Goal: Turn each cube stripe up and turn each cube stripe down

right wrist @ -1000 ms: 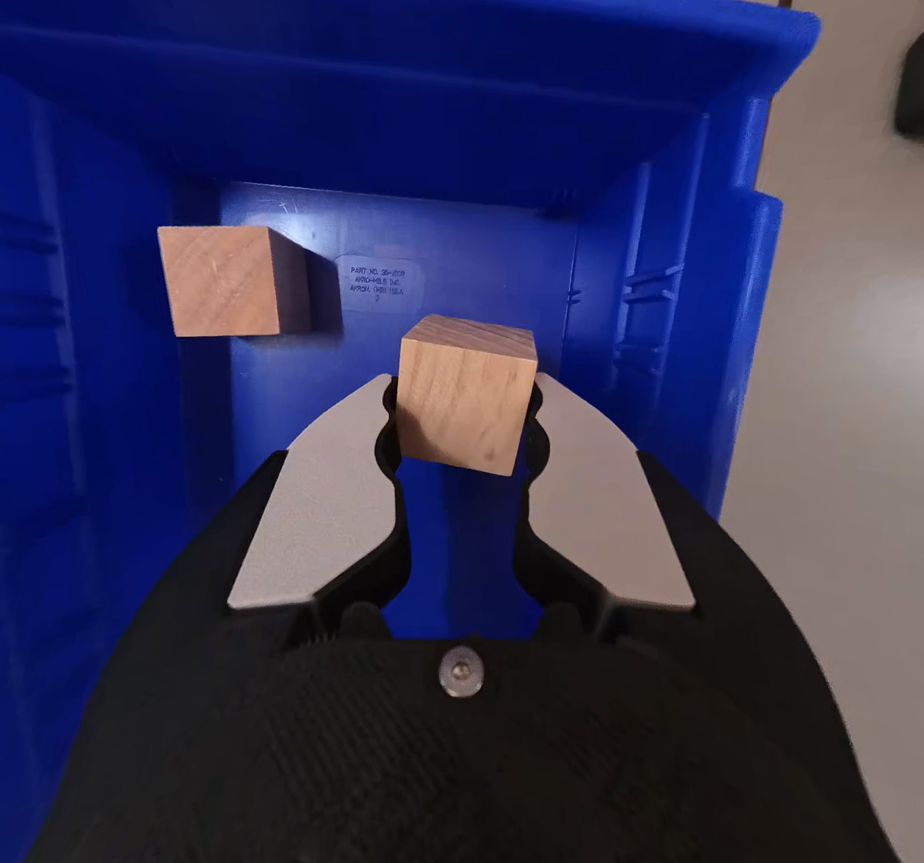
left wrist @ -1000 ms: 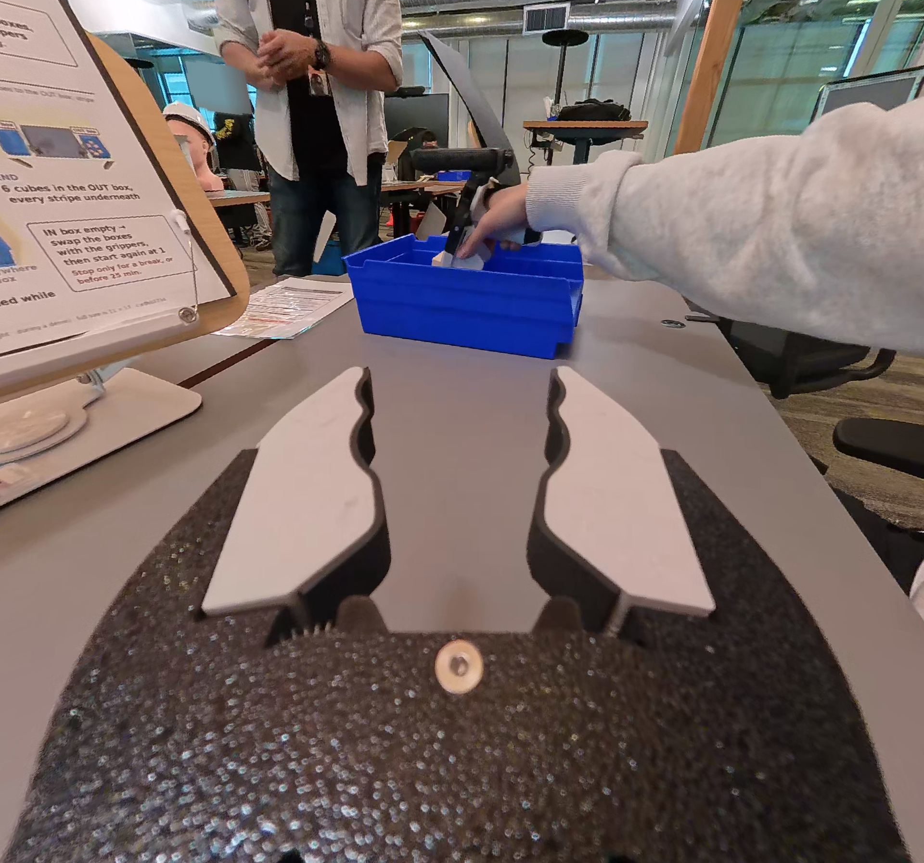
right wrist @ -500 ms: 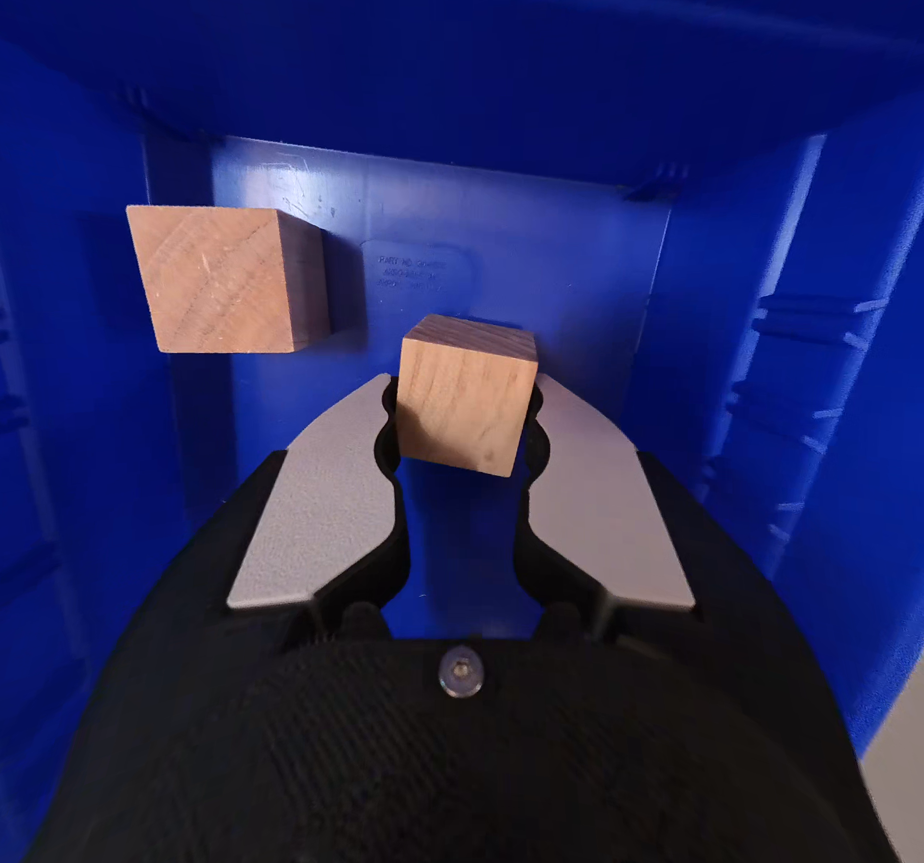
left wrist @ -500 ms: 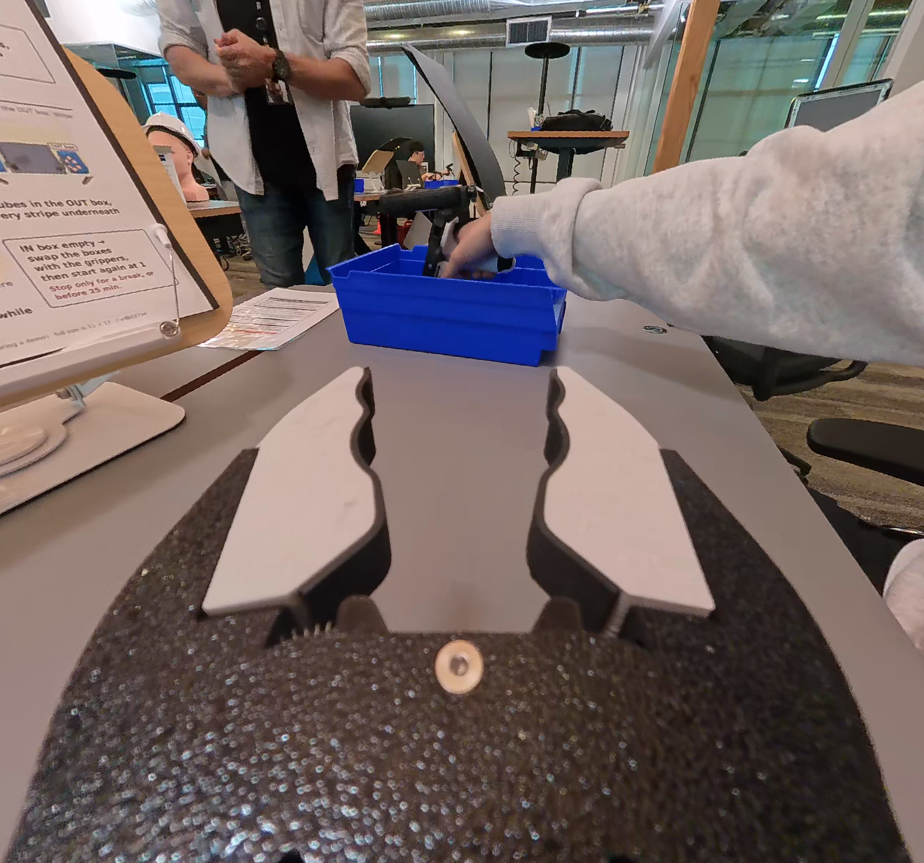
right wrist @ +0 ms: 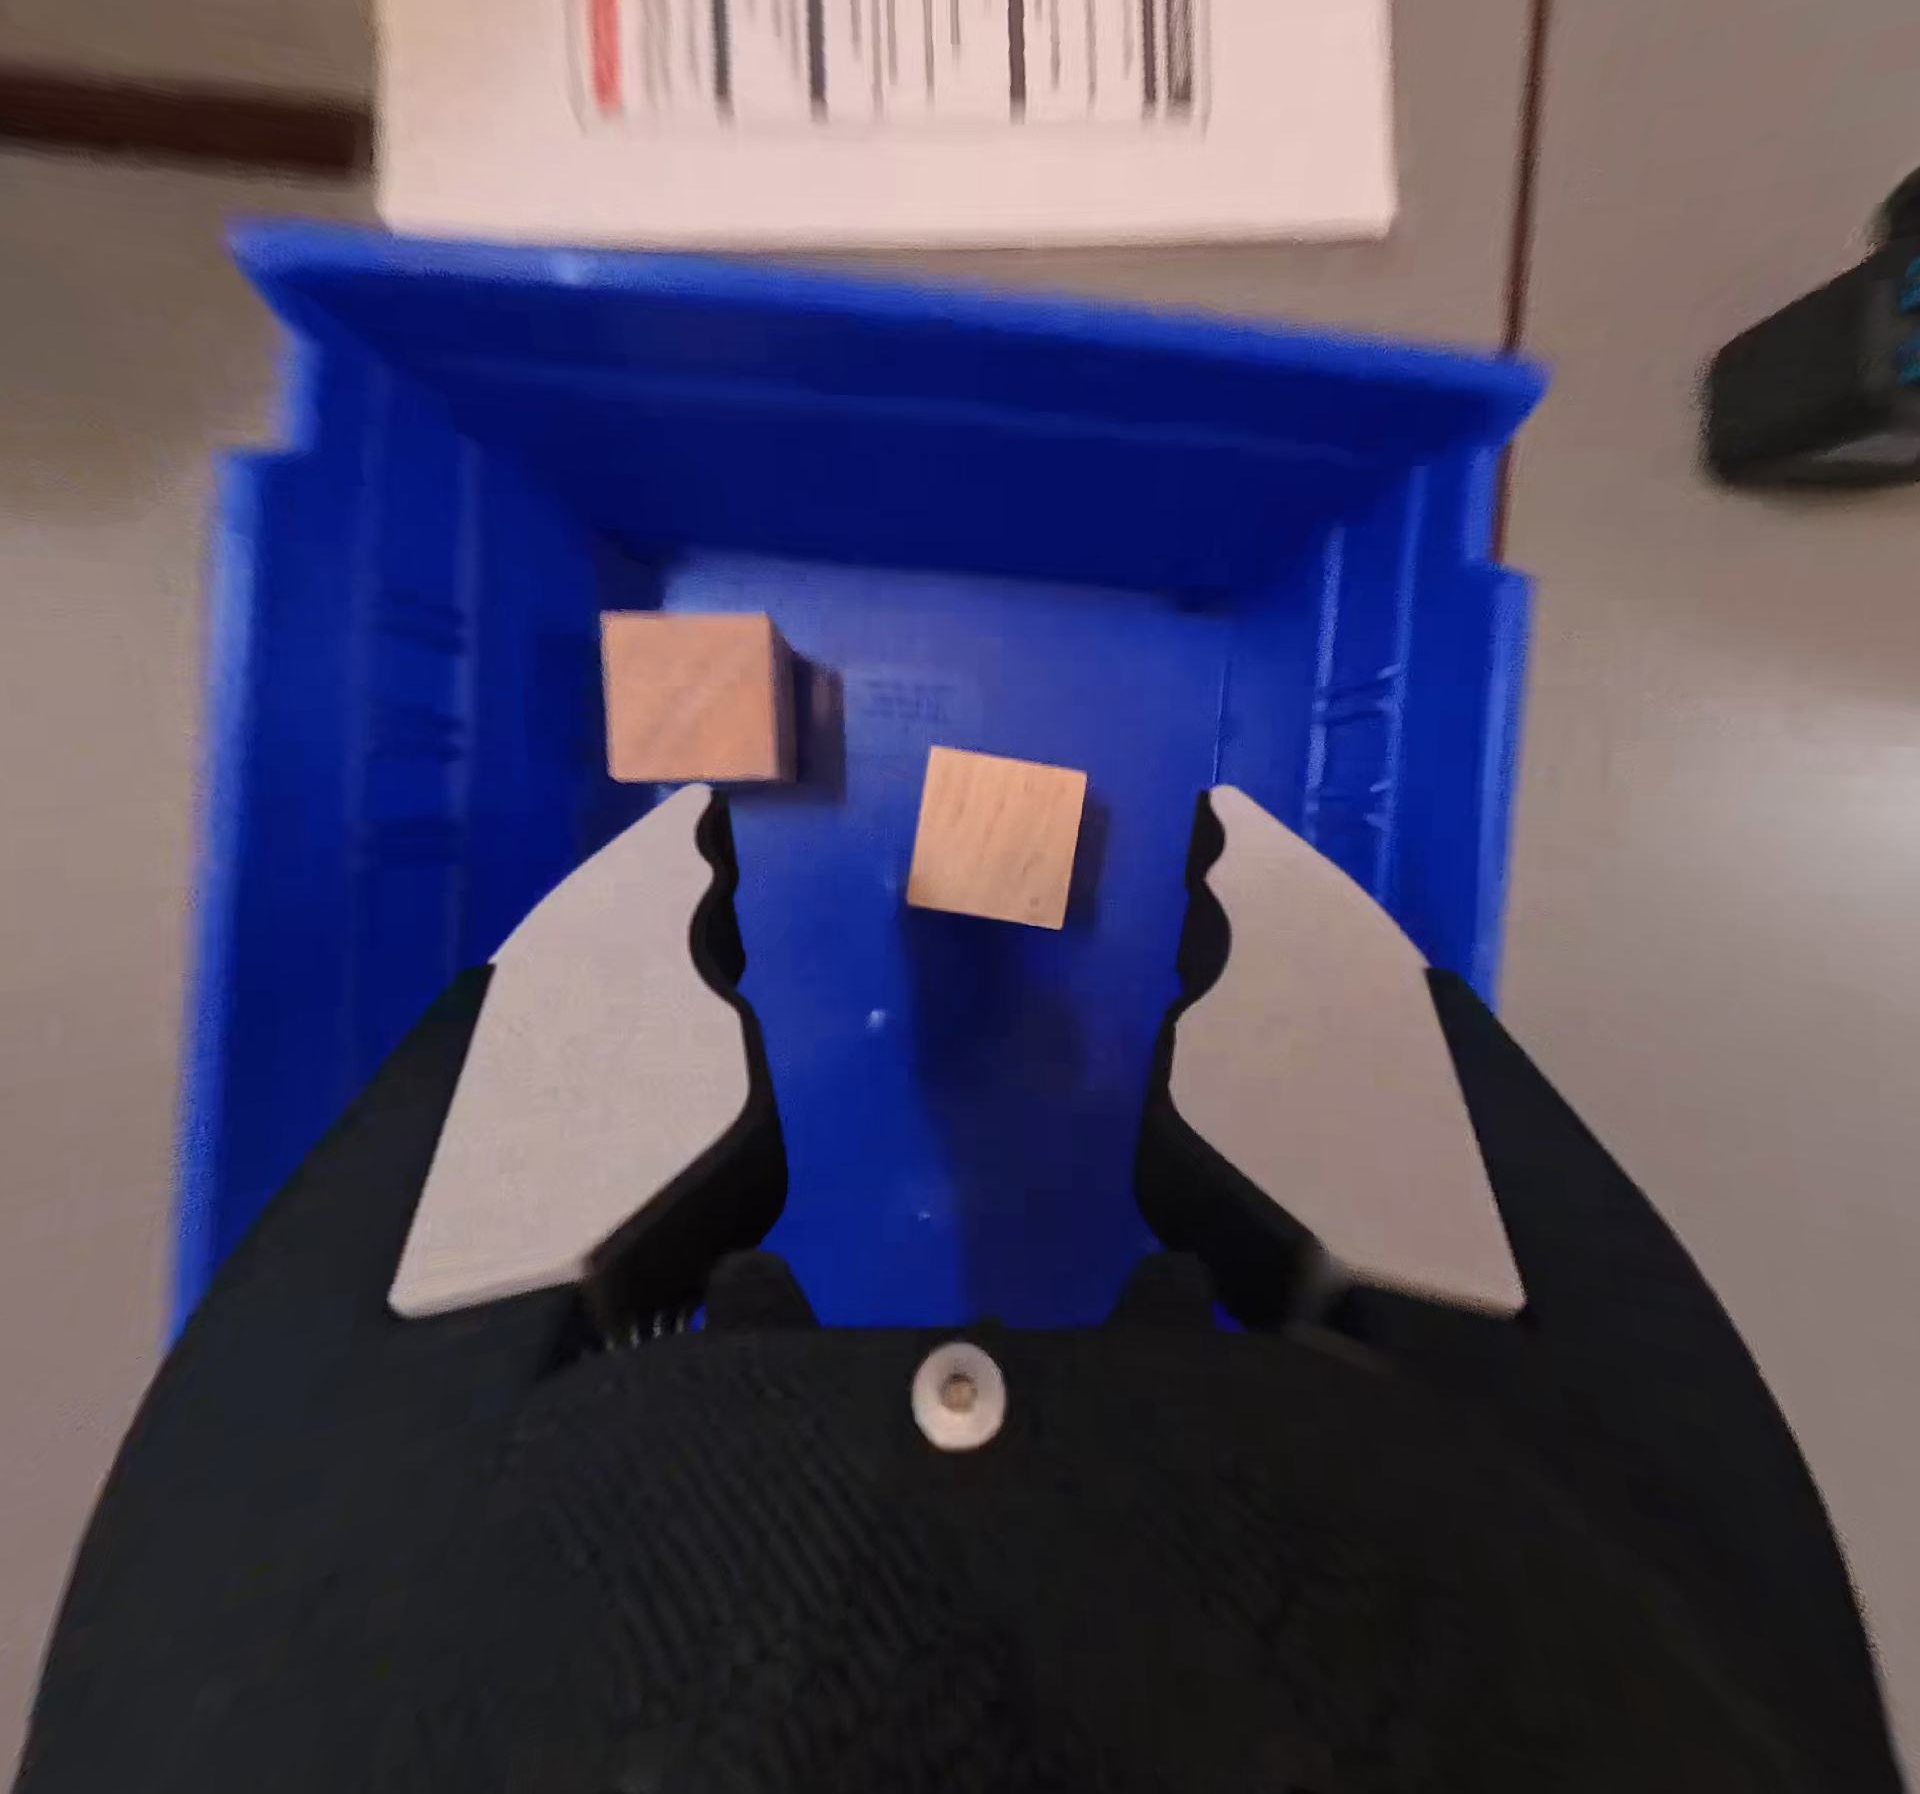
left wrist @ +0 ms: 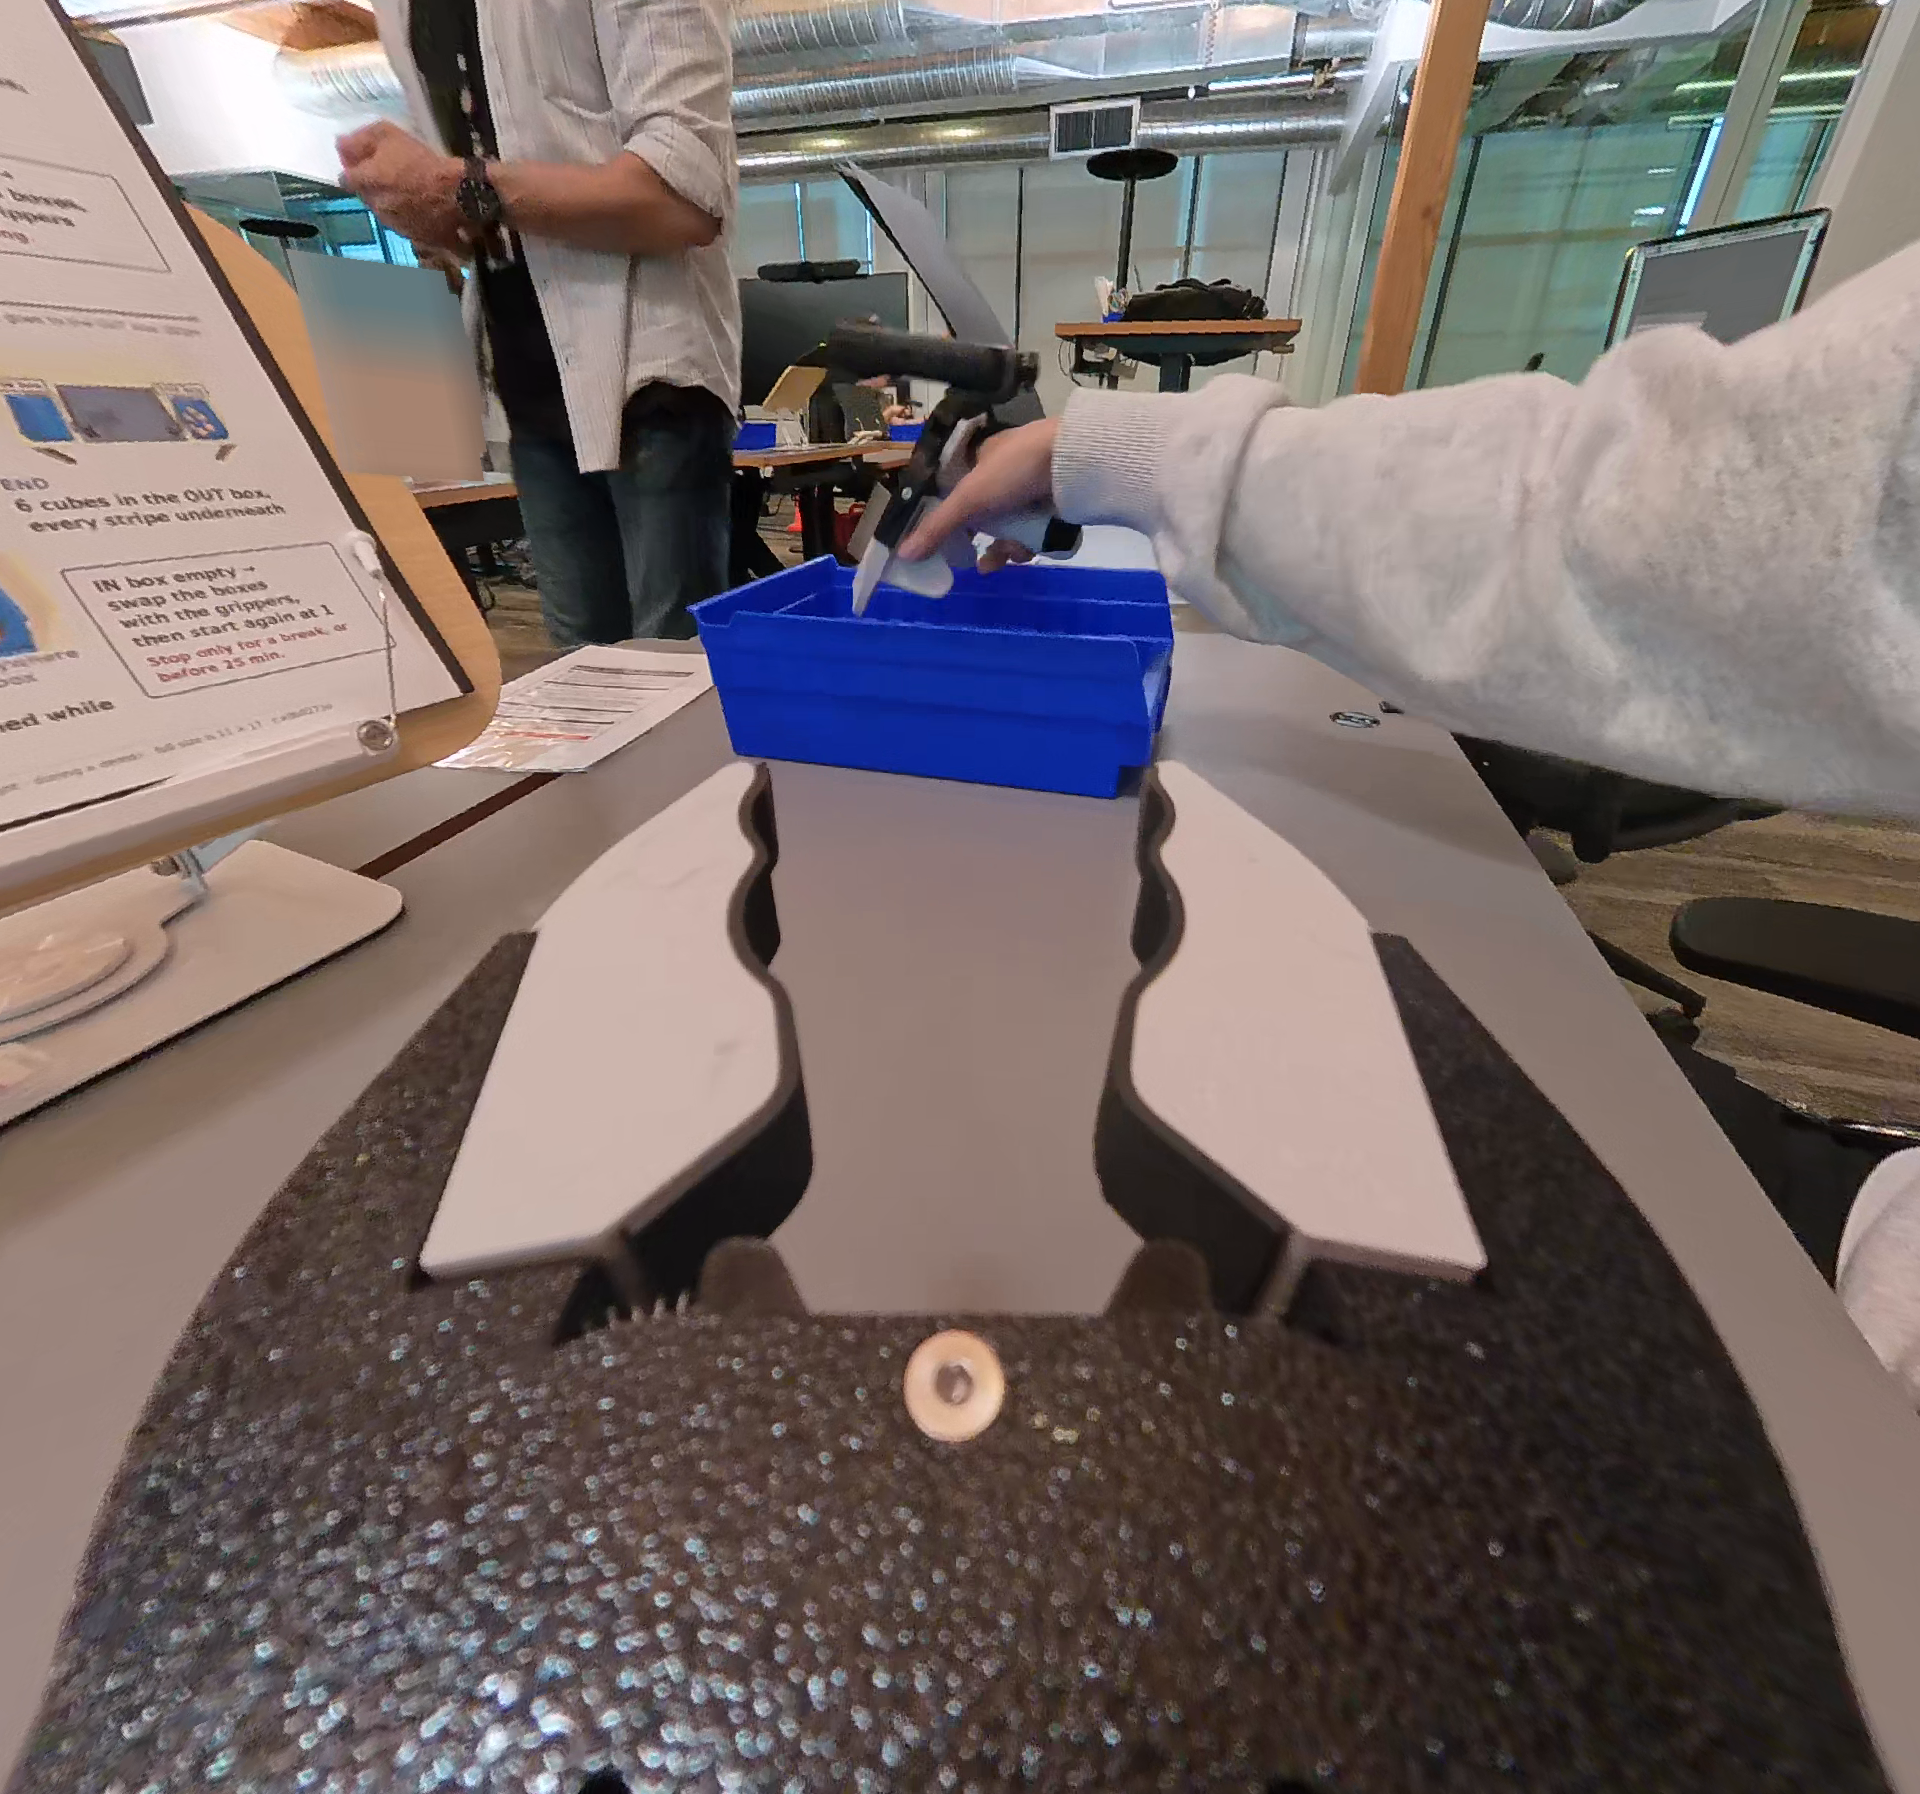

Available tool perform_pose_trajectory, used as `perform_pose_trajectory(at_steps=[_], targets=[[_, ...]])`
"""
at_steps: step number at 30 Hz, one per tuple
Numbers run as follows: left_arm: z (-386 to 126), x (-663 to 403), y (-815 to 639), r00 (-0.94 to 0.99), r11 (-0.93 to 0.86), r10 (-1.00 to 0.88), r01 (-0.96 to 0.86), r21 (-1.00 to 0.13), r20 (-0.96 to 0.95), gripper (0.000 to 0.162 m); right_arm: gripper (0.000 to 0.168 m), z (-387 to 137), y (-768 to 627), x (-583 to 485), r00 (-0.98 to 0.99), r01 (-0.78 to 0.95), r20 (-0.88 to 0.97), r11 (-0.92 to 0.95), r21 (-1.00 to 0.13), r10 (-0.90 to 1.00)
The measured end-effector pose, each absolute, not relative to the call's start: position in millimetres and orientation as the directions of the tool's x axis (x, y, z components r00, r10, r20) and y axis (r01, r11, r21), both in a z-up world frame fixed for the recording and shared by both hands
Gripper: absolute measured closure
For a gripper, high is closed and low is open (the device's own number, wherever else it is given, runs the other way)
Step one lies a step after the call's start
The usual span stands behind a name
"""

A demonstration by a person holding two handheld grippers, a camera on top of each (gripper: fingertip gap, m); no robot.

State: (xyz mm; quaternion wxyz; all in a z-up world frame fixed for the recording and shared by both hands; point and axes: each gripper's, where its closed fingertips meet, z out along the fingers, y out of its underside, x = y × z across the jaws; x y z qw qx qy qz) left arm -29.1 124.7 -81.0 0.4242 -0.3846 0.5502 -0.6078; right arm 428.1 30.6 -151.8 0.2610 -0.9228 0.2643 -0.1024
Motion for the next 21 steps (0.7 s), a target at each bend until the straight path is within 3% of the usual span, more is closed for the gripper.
perform_pose_trajectory(at_steps=[5,8,13,16,19,21], targets=[[-62.6,-41.1,144.6,-0.26,-0.028,-0.966,0.148,-0.989,-0.012,0.096,0.078,-59.4,64.6,356.7,0.89,-0.197,0.043,-0.467,-0.862,-0.454],[-45.5,-56.0,171.7,-0.147,-0.053,-0.989,0.182,-0.982,0.026,0.097,0.078,-21.0,81.9,272.4,0.948,-0.046,0.036,-0.246,-0.968,-0.316],[-11.0,-109.0,235.3,0.121,-0.032,-0.991,0.157,-0.987,0.051,0.098,0.079,-27.1,95.3,143.3,0.998,0.017,0.02,-0.068,-0.998,-0.051],[-12.5,-157.4,306.4,0.397,-0.005,-0.918,-0.04,-0.999,-0.011,0.101,0.079,-48.1,100.3,101.1,0.999,-0.022,-0.023,-0.017,-1.0,0.041],[-52.9,-217.8,392.3,0.642,-0.182,-0.761,-0.346,-0.92,-0.091,0.095,0.082,-70.2,106.4,91.5,0.998,-0.048,-0.047,0.026,-0.998,0.035],[-83.9,-247.5,432.8,0.723,-0.367,-0.688,-0.42,-0.83,-0.061,0.093,0.084,-79.5,110.5,89.5,0.996,-0.083,-0.081,0.07,-0.994,0.037]])
